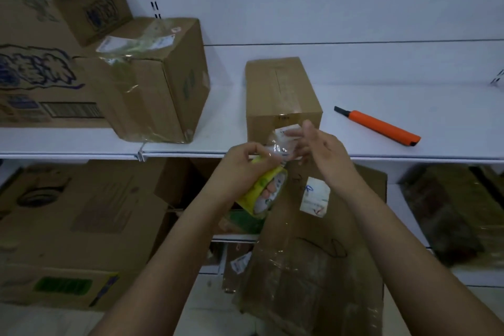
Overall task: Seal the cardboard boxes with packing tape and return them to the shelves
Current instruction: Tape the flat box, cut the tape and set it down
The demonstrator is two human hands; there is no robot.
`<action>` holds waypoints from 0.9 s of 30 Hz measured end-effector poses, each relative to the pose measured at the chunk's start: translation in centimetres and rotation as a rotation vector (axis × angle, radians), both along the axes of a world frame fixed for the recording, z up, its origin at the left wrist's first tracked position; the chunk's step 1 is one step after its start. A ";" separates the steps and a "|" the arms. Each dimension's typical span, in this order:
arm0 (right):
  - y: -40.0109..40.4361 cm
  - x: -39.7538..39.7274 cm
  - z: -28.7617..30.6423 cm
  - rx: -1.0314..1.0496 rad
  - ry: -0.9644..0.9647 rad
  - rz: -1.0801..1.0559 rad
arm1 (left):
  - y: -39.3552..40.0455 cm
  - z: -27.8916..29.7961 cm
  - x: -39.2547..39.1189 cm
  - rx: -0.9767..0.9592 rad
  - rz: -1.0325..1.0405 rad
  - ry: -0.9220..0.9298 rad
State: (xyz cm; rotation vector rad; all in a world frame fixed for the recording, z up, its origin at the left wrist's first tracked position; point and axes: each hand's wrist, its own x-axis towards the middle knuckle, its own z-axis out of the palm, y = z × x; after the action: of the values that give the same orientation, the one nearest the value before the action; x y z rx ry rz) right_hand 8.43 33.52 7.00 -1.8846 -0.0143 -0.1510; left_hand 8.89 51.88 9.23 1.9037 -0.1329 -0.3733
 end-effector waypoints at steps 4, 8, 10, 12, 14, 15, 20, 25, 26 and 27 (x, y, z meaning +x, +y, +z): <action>0.8 -0.6 2.1 0.025 -0.030 -0.004 | 0.5 1.6 0.3 0.027 -0.119 -0.185; 1.0 -0.5 2.3 -0.028 -0.167 -0.135 | 1.2 2.2 1.1 0.073 -0.227 -0.274; 0.8 -0.2 2.1 -0.027 -0.203 -0.228 | 1.4 2.4 1.6 0.132 -0.245 -0.347; 0.2 0.3 2.2 -0.002 -0.219 -0.300 | 1.7 2.8 2.4 0.232 -0.205 -0.469; -0.1 0.7 2.5 -0.002 -0.257 -0.345 | 1.9 3.4 3.0 0.234 -0.194 -0.528; 0.0 1.0 2.7 -0.012 -0.281 -0.354 | 2.0 3.9 3.2 0.214 -0.196 -0.539; -2.5 2.0 3.5 0.029 -0.340 -0.581 | 4.0 6.3 4.2 0.464 -0.110 -0.720; -5.8 2.3 2.9 0.012 -0.285 -0.634 | 6.7 5.9 6.0 0.710 0.034 -0.849; -5.6 2.3 2.5 0.021 -0.283 -0.633 | 6.5 5.7 6.3 0.740 0.030 -0.877; -5.4 2.4 2.1 0.039 -0.282 -0.632 | 6.3 5.5 6.6 0.764 0.026 -0.889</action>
State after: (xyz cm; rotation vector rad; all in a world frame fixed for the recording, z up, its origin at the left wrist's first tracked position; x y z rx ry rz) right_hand 10.79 28.07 9.10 -1.7595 0.3907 -0.8400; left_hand 15.47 58.18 14.75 2.7028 -0.6190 0.5548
